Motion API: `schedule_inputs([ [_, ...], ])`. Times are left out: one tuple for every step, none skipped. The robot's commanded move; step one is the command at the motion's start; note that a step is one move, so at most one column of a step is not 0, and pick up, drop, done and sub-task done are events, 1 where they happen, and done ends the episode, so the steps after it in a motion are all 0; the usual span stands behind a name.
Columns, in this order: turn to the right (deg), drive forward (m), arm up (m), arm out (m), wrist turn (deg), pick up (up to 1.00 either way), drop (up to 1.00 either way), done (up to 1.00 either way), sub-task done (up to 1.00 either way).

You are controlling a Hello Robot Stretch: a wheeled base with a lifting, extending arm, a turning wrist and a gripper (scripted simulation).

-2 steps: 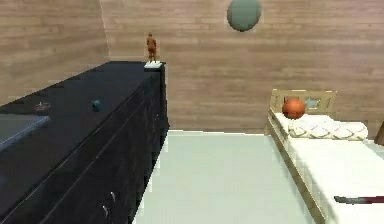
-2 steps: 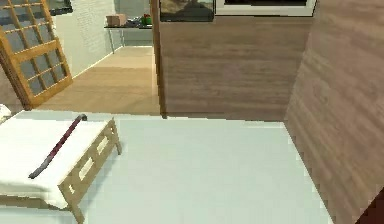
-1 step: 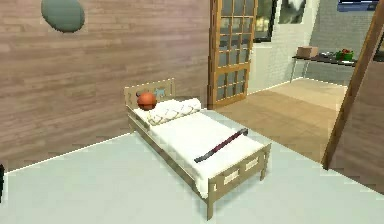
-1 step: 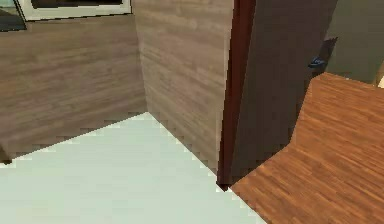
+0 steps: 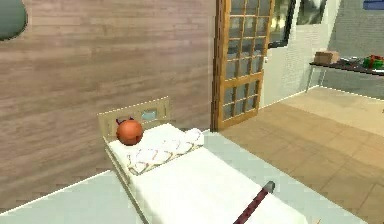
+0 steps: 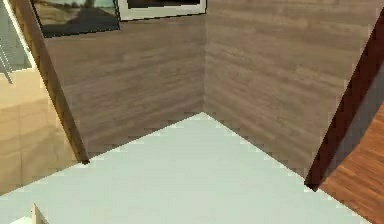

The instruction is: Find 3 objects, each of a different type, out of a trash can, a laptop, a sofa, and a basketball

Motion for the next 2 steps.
schedule_inputs([
  [-36.0,0.0,0.0,0.0,0.0,0.0,0.0,0.0,0.0],
  [0.0,0.15,0.0,0.0,0.0,0.0,0.0,0.0,0.0],
])
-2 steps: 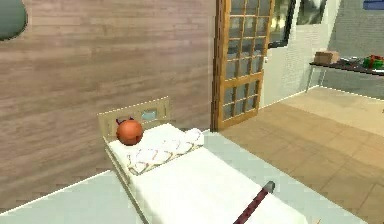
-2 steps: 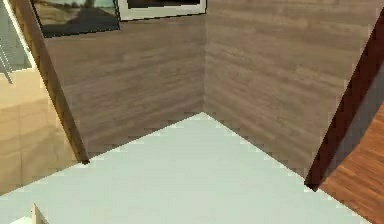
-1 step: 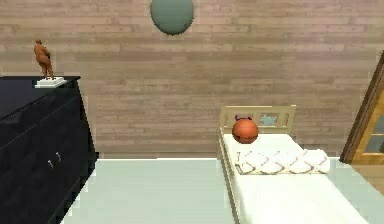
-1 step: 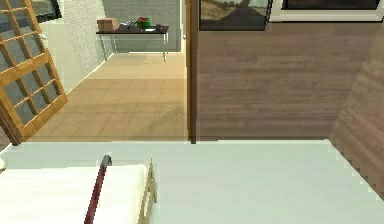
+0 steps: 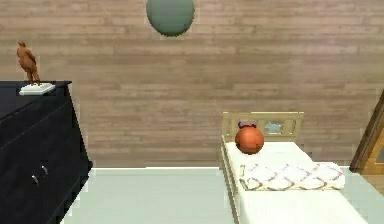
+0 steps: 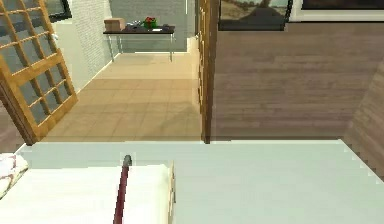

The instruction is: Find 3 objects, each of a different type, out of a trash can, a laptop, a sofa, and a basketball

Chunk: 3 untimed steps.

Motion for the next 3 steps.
schedule_inputs([
  [0.0,0.75,0.0,0.0,0.0,0.0,0.0,0.0,0.0],
  [33.0,0.0,0.0,0.0,0.0,0.0,0.0,0.0,0.0],
  [0.0,0.0,0.0,0.0,0.0,0.0,0.0,0.0,1.0],
])
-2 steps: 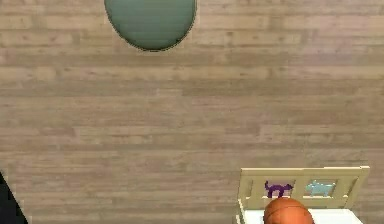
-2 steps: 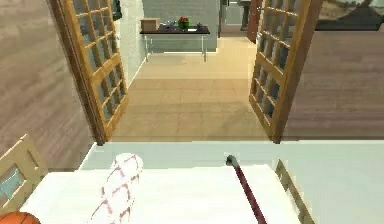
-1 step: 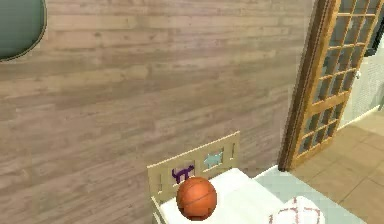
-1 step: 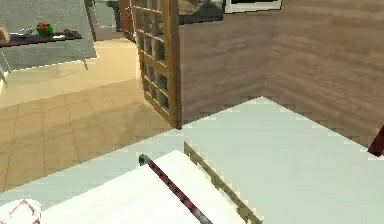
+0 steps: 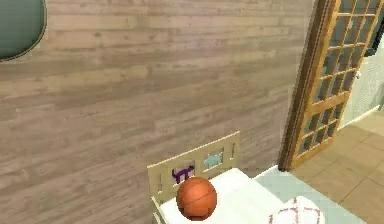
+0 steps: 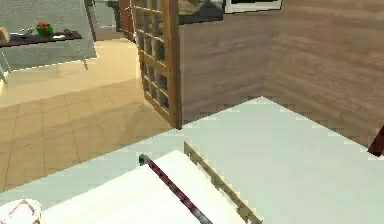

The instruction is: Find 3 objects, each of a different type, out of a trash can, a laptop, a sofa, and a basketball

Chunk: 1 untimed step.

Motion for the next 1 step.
schedule_inputs([
  [45.0,0.0,0.0,0.0,0.0,0.0,0.0,0.0,0.0],
])
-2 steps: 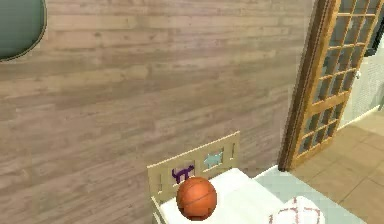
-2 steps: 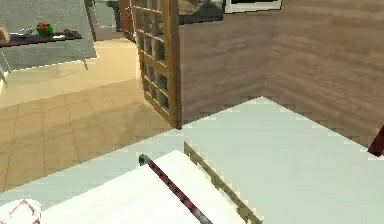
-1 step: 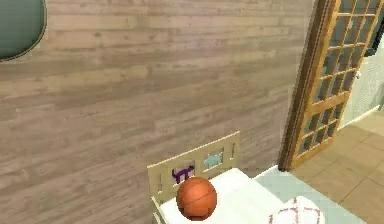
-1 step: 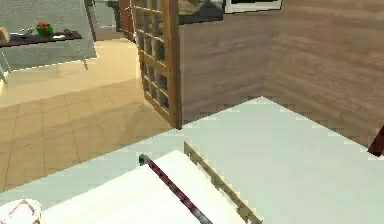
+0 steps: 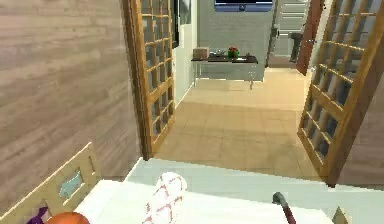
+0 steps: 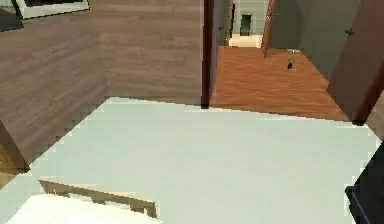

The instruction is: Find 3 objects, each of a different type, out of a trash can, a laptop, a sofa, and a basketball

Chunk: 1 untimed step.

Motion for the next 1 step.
schedule_inputs([
  [45.0,0.0,0.0,0.0,0.0,0.0,0.0,0.0,0.0],
])
